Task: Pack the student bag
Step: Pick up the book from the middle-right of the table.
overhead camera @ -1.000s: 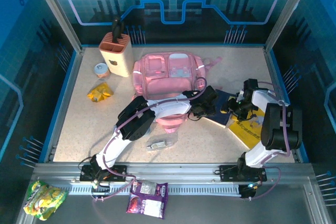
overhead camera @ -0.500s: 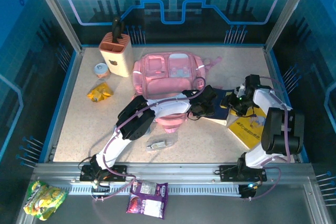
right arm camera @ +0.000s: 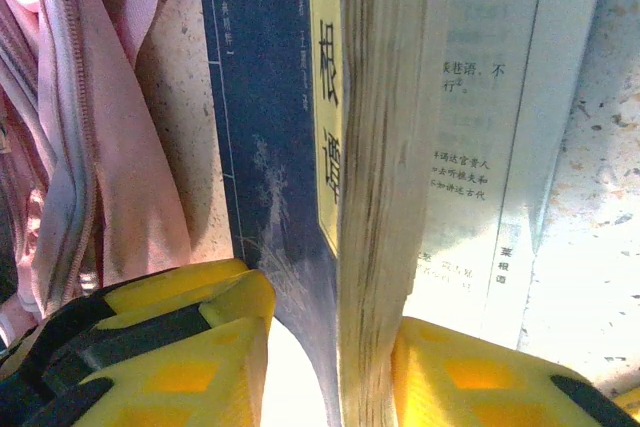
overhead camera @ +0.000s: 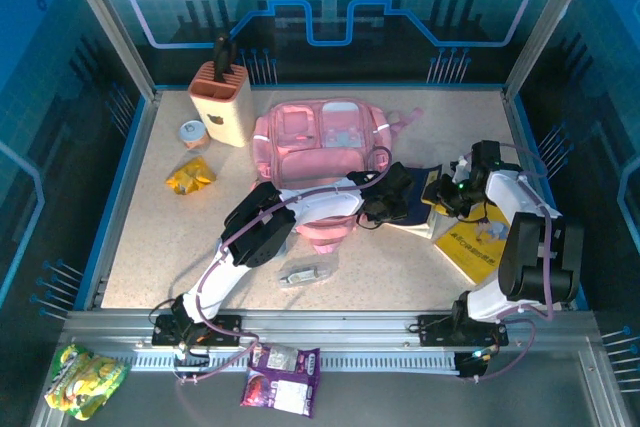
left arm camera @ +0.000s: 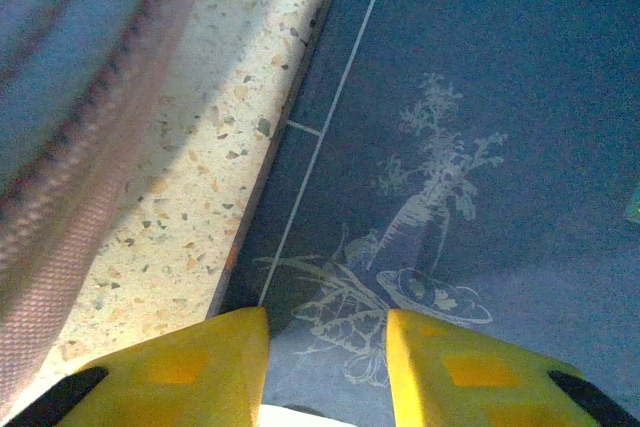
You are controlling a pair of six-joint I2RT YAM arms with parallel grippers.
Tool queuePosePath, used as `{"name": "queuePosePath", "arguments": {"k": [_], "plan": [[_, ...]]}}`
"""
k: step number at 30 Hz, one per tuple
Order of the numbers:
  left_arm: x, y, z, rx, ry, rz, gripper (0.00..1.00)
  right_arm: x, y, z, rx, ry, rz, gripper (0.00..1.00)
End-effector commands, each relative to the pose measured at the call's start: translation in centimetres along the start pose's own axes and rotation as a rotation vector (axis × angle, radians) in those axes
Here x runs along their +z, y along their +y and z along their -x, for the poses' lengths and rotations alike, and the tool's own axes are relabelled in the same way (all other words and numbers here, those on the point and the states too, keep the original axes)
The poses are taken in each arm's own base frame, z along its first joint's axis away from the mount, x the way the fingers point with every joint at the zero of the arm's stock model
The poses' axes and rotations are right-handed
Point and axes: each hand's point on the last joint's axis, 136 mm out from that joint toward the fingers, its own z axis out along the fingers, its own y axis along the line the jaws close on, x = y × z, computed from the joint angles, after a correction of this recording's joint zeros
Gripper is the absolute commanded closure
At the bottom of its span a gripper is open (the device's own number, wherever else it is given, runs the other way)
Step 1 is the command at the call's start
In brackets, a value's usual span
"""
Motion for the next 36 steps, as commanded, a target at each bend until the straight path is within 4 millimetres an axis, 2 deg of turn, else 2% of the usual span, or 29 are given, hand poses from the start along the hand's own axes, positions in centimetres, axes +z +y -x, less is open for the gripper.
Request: {"name": "queuePosePath", "arguments": {"k": [1, 11, 16, 19, 24, 28, 32, 36], "plan": [[1.5, 1.9, -1.5, -0.012, 0.070, 0.054, 0.63, 0.0, -0.2, -0.5, 0.014, 0.023, 0.022, 0.69], [1.2, 1.1, -1.3, -0.007, 0.070, 0.032, 0.63, -0.4, -0.2, 0.0, 0.017, -0.001, 0.025, 0.87], [-0.4, -0.4, -0.4, 0.004, 0.050, -0.011, 0.59, -1.3, 0.6, 0.3, 0.010, -0.021, 0.049, 0.93], [-2.3, -1.5, 0.3, 0.016, 0.025, -0.047, 0.54, -2.3, 1.3, 0.5, 0.002, -0.049, 0.058, 0.97], [-7.1, -2.2, 1.6, 0.035, -0.047, -0.097, 0.48, -5.0, 3.1, 0.9, -0.025, -0.117, 0.085, 1.00], [-10.8, -1.4, 2.2, 0.023, -0.106, -0.153, 0.42, -7.3, 4.8, 0.7, -0.060, -0.158, 0.112, 1.00], [-14.1, 0.4, 2.6, 0.008, -0.144, -0.206, 0.34, -9.6, 7.4, -0.1, -0.127, -0.190, 0.148, 1.00], [-16.9, 0.8, 3.0, -0.011, -0.148, -0.330, 0.26, -11.6, 10.2, -1.3, -0.184, -0.199, 0.208, 1.00]]}}
